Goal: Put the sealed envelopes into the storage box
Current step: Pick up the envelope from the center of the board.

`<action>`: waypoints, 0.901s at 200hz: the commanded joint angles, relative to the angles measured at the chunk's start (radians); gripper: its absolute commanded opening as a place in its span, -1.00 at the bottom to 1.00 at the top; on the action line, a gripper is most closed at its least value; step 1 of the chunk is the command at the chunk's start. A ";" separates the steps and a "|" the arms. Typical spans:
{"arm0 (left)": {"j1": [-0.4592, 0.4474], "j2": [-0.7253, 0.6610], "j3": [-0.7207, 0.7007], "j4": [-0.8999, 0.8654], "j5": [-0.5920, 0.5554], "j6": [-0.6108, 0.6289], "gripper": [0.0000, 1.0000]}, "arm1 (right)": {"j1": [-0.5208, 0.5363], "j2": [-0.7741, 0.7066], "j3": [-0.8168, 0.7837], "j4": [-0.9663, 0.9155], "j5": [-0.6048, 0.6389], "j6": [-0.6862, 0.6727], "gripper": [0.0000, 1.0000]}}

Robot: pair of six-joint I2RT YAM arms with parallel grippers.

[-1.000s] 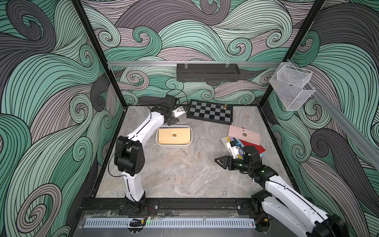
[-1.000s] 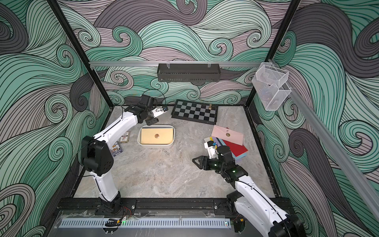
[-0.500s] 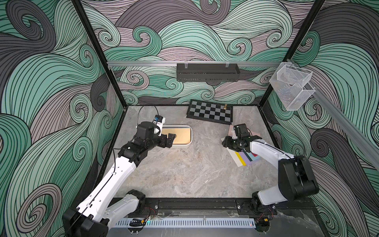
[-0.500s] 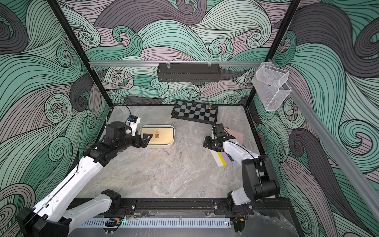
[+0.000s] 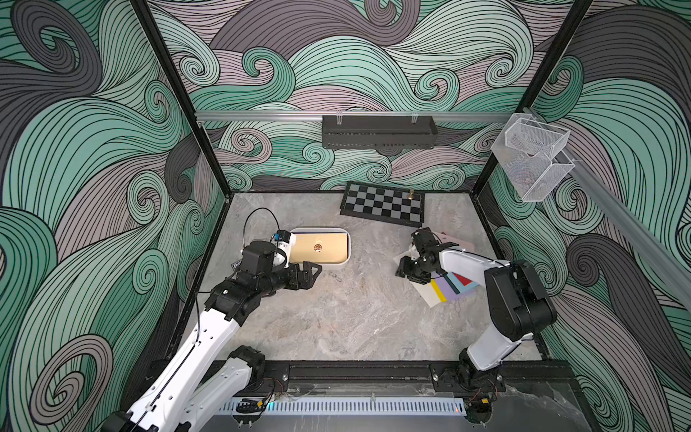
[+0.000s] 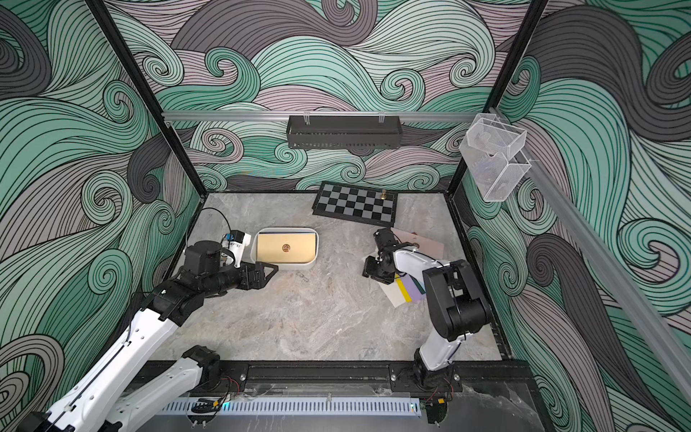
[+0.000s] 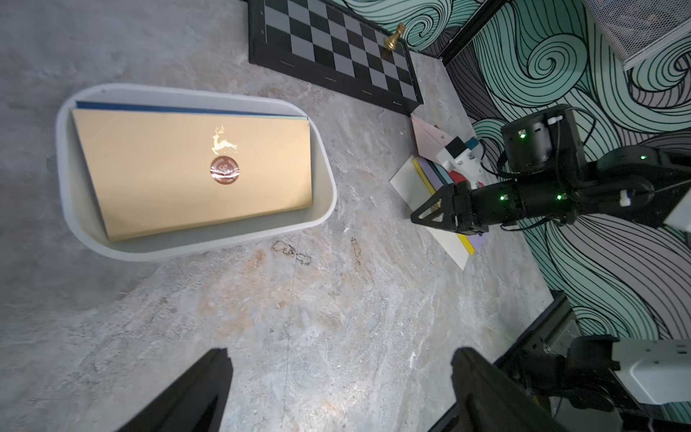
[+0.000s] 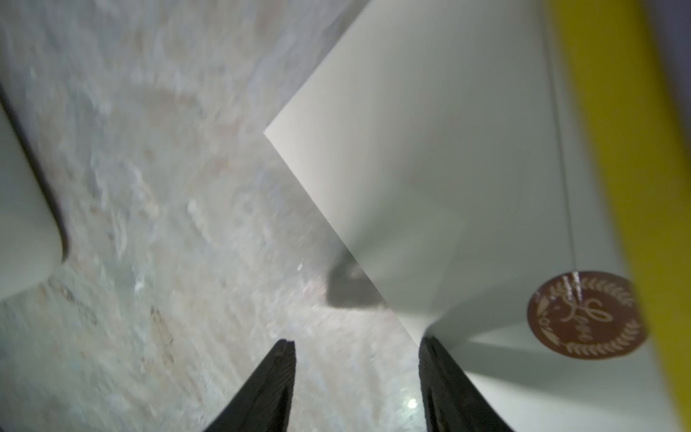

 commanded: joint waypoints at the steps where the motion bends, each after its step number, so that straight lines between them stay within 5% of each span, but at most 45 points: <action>1: 0.006 0.017 -0.017 0.038 0.137 -0.114 0.77 | 0.166 0.016 -0.037 -0.045 -0.094 0.088 0.12; 36: 0.004 0.054 -0.040 0.026 0.194 -0.162 0.61 | 0.371 -0.038 0.053 -0.056 -0.038 0.123 0.12; 58: -0.007 0.066 -0.060 0.020 0.221 -0.194 0.56 | 0.314 -0.116 0.050 -0.065 0.053 0.065 0.15; 89: -0.064 0.074 -0.130 0.073 0.235 -0.255 0.49 | 0.163 -0.053 0.046 -0.105 0.020 -0.028 0.14; 124: -0.178 0.112 -0.228 0.148 0.175 -0.336 0.46 | 0.129 -0.024 -0.014 -0.108 -0.002 -0.046 0.13; 180: -0.290 0.239 -0.343 0.335 0.146 -0.435 0.40 | 0.375 -0.021 -0.107 0.008 -0.133 0.137 0.13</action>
